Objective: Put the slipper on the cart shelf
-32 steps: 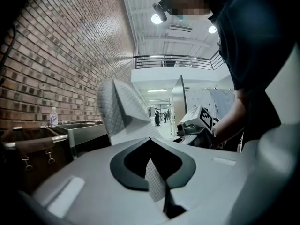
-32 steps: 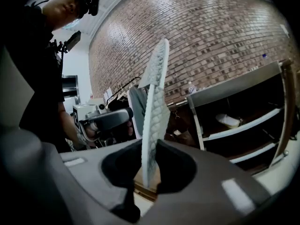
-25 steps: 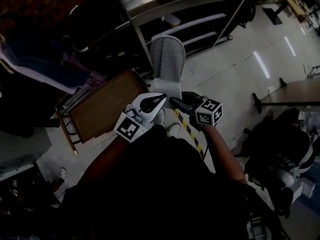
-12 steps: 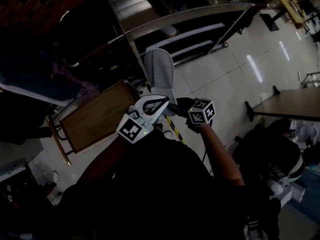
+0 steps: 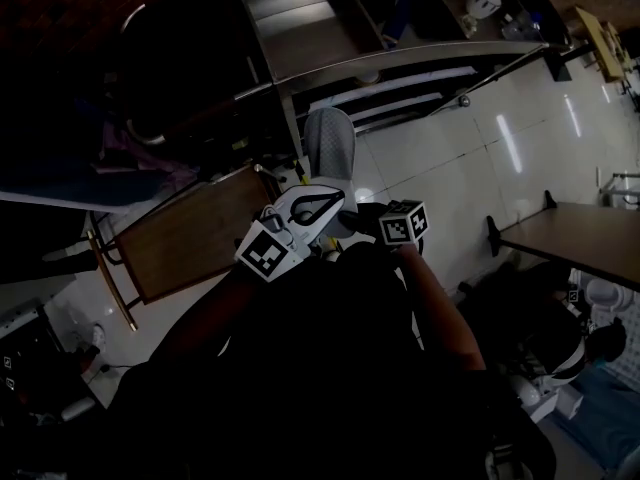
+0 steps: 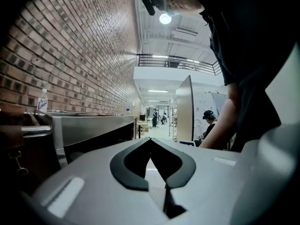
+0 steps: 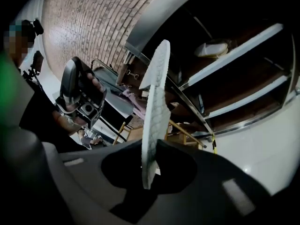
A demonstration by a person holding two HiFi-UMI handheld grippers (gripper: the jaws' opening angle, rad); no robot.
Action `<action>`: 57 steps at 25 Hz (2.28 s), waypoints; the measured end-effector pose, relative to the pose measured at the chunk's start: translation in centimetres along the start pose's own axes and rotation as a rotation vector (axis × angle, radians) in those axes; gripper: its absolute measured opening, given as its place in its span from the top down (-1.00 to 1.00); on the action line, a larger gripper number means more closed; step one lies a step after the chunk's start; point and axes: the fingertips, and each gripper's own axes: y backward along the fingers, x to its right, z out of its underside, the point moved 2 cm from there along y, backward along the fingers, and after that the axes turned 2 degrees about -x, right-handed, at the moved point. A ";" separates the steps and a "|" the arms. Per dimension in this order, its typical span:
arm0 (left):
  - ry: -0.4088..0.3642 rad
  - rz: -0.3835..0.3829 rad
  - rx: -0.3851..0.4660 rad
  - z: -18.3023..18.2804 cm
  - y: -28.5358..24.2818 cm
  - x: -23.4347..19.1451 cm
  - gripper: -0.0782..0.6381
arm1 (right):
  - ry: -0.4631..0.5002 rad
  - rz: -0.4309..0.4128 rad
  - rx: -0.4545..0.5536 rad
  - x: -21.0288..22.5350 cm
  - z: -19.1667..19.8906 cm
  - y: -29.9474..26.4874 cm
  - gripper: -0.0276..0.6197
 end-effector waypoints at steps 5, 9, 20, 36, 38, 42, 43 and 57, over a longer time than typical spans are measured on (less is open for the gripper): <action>-0.009 -0.039 -0.005 0.5 0.5 -2.1 0.78 | -0.051 -0.003 -0.054 2.5 -1.5 -1.5 0.71; 0.025 -0.092 -0.023 1.1 0.3 -3.7 0.78 | -0.069 -0.014 -0.087 5.0 -3.7 -2.5 0.71; 0.046 -0.226 -0.031 1.4 -3.2 -8.2 0.78 | 0.002 -0.053 -0.106 9.8 -10.9 -4.1 0.71; 0.083 -0.366 -0.081 3.9 -4.8 -12.2 0.78 | 0.121 -0.096 -0.021 12.8 -19.0 -6.9 0.71; 0.095 -0.380 -0.081 4.2 -4.8 -12.3 0.78 | 0.161 -0.068 -0.011 13.4 -20.2 -7.4 0.71; 0.118 -0.403 -0.092 4.9 -4.7 -12.3 0.78 | 0.177 -0.081 0.041 13.7 -22.9 -8.2 0.71; 0.120 -0.405 -0.097 5.1 -4.7 -12.3 0.78 | 0.180 -0.087 0.059 13.7 -23.5 -8.4 0.71; 0.166 -0.440 -0.127 6.8 -4.6 -12.6 0.78 | 0.333 0.022 0.285 14.9 -28.3 -9.2 0.71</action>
